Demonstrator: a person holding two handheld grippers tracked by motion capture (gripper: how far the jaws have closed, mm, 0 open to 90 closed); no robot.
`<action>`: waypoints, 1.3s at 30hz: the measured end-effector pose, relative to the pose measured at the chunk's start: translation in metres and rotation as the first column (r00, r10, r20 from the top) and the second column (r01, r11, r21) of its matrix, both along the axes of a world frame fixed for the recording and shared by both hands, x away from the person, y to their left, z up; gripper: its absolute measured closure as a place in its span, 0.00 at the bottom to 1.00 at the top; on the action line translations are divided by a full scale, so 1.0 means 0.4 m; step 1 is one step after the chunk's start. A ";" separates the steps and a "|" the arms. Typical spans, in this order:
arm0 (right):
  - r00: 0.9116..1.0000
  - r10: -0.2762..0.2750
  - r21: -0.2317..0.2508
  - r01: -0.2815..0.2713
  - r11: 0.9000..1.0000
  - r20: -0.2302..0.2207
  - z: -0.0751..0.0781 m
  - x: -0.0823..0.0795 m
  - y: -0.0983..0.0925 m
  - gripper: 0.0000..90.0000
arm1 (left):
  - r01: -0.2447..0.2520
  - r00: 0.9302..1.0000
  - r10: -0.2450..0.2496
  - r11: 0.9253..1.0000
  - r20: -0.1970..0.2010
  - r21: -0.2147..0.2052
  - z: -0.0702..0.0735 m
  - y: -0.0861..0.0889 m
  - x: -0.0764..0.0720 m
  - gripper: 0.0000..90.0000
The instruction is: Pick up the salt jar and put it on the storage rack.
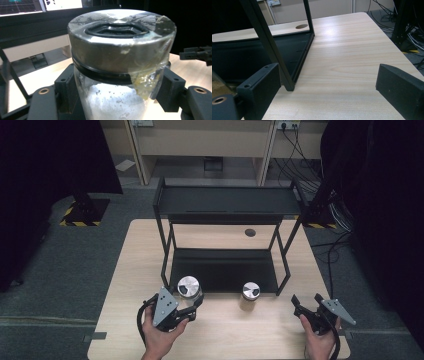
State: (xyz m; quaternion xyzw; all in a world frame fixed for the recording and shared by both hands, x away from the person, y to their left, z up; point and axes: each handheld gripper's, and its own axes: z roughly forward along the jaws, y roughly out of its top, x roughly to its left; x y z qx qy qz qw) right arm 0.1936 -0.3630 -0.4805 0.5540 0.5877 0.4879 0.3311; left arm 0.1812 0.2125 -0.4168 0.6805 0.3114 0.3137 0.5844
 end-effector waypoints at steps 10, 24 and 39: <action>1.000 0.000 0.002 0.000 1.000 -0.001 0.000 0.000 -0.001 0.07 | -0.062 0.998 0.062 0.997 0.002 -0.053 0.065 0.003 0.029 0.34; 1.000 0.003 -0.005 -0.003 1.000 0.001 0.000 0.000 -0.001 0.07 | -0.137 0.990 0.138 0.989 0.013 -0.046 0.147 -0.012 0.078 0.34; 1.000 0.004 -0.005 -0.004 1.000 -0.001 0.001 0.001 -0.001 0.07 | -0.150 0.988 0.151 0.988 0.029 -0.041 0.215 -0.025 0.121 0.34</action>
